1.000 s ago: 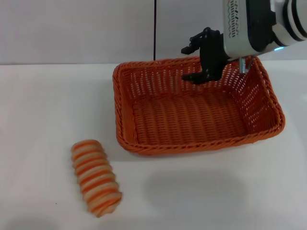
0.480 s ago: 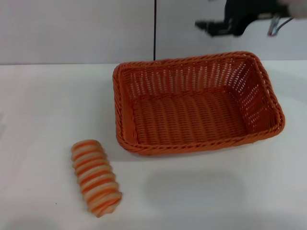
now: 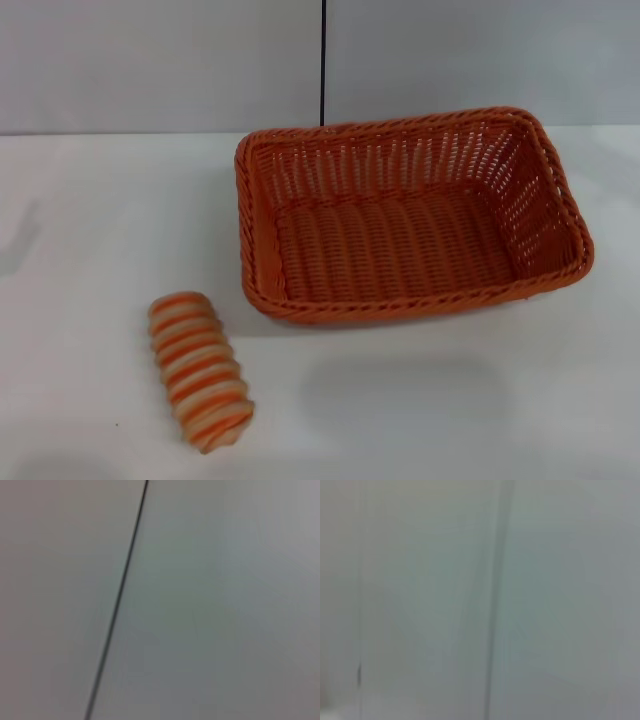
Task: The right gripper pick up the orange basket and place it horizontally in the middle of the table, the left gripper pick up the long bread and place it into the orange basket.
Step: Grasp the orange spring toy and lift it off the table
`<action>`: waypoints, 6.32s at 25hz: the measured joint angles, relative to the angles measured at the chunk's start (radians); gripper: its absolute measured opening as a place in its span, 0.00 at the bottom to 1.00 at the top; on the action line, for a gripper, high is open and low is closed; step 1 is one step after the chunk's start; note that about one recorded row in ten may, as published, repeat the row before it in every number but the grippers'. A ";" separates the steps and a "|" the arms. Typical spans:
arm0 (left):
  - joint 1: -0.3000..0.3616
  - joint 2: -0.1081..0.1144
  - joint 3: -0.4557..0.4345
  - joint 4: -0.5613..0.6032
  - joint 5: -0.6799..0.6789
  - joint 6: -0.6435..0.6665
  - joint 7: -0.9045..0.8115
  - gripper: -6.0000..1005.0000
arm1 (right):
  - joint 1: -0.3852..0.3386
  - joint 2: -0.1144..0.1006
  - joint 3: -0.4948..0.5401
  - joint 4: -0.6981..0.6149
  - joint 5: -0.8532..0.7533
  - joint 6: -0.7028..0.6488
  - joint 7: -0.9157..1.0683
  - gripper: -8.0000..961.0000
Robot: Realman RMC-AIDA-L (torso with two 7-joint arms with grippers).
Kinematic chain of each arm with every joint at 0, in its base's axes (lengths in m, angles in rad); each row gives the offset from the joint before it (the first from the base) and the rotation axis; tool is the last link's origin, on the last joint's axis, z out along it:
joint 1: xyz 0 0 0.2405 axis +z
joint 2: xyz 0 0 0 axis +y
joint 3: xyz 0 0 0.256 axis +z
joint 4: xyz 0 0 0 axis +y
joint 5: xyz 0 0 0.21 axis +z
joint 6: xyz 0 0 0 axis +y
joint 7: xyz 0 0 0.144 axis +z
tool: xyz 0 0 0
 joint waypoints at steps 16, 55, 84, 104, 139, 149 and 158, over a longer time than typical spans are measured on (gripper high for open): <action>-0.044 0.034 0.254 0.628 0.369 -0.241 -0.836 0.77 | -0.124 -0.009 0.508 0.464 0.187 -0.188 -0.109 0.66; -0.378 0.009 0.266 0.590 1.315 -0.007 -1.152 0.77 | -0.125 -0.009 0.569 0.670 0.182 -0.237 -0.220 0.66; -0.356 0.008 0.256 0.580 1.221 -0.034 -1.129 0.40 | -0.136 -0.009 0.584 0.682 0.188 -0.237 -0.220 0.66; -0.318 0.015 0.241 0.812 1.090 0.024 -1.173 0.05 | -0.144 -0.010 0.649 0.682 0.243 -0.302 -0.216 0.66; -0.330 -0.002 0.434 0.594 1.090 -0.226 -1.127 0.77 | -0.129 -0.011 0.645 0.733 0.234 -0.285 -0.244 0.66; -0.323 -0.003 0.476 0.580 1.090 -0.280 -1.111 0.77 | -0.123 -0.012 0.646 0.733 0.234 -0.266 -0.244 0.66; -0.325 0.001 0.509 0.576 1.094 -0.306 -1.132 0.70 | -0.114 -0.013 0.646 0.733 0.234 -0.264 -0.245 0.66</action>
